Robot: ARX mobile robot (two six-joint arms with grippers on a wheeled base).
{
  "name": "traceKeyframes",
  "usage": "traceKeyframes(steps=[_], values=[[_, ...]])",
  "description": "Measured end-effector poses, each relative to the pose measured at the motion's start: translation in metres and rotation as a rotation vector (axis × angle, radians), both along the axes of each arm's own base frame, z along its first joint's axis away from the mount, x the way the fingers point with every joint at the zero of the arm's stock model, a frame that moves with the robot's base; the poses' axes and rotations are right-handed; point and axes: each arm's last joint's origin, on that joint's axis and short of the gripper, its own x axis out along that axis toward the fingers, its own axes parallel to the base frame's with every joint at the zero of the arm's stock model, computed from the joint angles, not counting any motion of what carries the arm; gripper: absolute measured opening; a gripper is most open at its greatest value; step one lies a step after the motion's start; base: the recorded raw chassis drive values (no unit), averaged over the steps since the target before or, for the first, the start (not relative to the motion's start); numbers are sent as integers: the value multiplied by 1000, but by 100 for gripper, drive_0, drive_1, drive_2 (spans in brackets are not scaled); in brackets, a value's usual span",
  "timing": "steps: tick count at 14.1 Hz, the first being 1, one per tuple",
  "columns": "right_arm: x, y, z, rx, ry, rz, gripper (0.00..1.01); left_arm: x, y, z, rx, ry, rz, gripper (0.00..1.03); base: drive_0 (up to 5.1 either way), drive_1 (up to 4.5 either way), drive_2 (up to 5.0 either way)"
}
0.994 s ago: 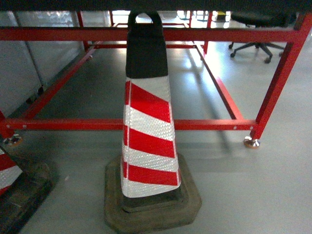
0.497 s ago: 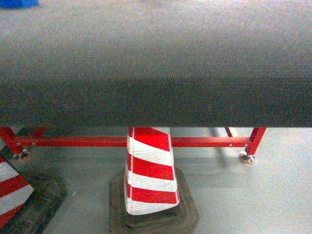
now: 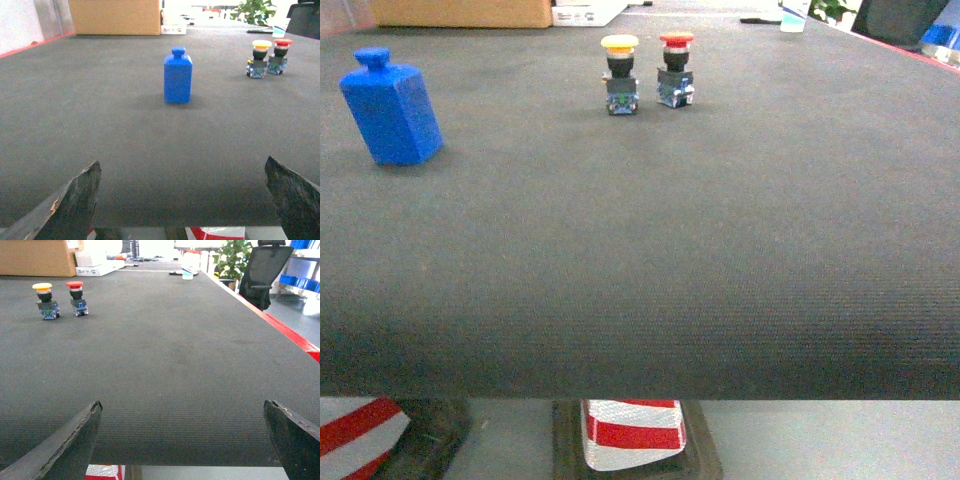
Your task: Pick blue part to blue bin on bottom shelf
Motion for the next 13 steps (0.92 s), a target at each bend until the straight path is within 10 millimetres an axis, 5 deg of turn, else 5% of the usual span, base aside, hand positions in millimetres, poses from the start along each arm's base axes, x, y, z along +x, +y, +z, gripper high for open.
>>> traceKeyframes(steps=[13], values=[[0,0,0,0,-1,0,98,0,0,0,0,0,1,98,0,0,0]])
